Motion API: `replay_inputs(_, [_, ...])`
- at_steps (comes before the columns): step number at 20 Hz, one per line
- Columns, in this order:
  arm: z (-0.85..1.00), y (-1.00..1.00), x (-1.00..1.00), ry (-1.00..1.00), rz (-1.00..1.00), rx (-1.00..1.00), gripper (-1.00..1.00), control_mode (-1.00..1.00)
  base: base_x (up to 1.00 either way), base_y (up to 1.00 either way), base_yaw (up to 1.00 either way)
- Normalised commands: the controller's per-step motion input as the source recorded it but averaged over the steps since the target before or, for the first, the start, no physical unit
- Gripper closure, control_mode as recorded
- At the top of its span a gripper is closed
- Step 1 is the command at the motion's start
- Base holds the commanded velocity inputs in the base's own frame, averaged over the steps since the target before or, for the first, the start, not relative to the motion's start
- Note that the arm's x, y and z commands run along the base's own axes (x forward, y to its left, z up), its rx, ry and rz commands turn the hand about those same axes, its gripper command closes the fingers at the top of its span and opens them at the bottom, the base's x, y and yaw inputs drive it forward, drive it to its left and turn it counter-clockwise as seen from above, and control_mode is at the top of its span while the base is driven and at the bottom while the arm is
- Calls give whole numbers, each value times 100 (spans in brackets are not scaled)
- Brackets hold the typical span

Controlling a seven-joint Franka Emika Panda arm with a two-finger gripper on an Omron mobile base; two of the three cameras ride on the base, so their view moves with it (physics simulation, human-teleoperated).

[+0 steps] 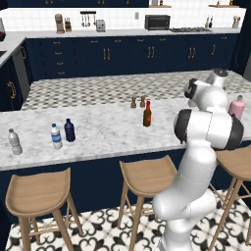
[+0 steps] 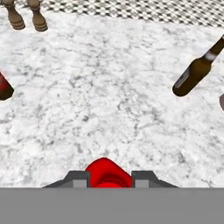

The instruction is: Move the plastic bottles in the middle to the plastics group, and the glass bottles in the middle to the glass group.

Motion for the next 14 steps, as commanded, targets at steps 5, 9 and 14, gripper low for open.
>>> replay_inputs(5, [0, -94, 33, 9, 0, -2, 100, -100, 0, 0, 0])
replay_inputs(9, [-1, -83, 37, 1, 5, 0, 100, -100, 0, 0, 0])
replay_inputs(14, [-6, -58, 44, 0, 10, 0, 100, -100, 0, 0, 0])
